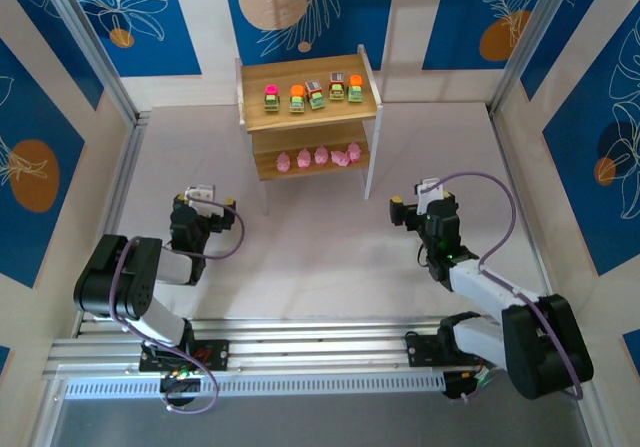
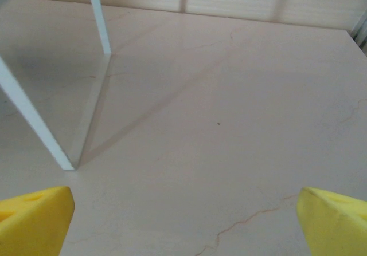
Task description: Place and organize the plastic toys onto the shelf
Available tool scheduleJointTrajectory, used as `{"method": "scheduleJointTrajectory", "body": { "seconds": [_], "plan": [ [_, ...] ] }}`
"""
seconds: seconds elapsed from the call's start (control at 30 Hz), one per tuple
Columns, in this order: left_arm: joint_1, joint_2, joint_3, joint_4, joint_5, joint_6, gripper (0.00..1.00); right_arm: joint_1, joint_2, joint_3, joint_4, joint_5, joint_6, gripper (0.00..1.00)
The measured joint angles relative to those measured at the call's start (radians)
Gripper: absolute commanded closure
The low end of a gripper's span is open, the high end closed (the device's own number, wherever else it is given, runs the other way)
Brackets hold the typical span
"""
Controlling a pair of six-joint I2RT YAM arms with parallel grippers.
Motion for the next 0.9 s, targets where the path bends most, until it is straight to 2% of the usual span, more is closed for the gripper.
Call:
{"method": "scheduleJointTrajectory", "body": {
  "seconds": [0.2,0.43,0.7,0.9],
  "plan": [
    [0.001,0.0,0.029,-0.048,0.012,-0.018,0.0,-0.044,0.138,0.0,0.087,-0.073,-0.012,0.01],
    [0.002,0.0,0.032,-0.074,0.001,-0.036,0.0,-0.117,0.183,0.0,0.178,-0.179,-0.013,0.01],
    [0.009,0.0,0.039,-0.083,-0.06,-0.063,0.0,-0.17,0.326,0.001,0.317,-0.264,0.012,0.01],
    [0.01,0.0,0.048,-0.102,-0.067,-0.063,0.0,-0.213,0.391,0.052,0.307,-0.321,0.035,0.01]
  ]
}}
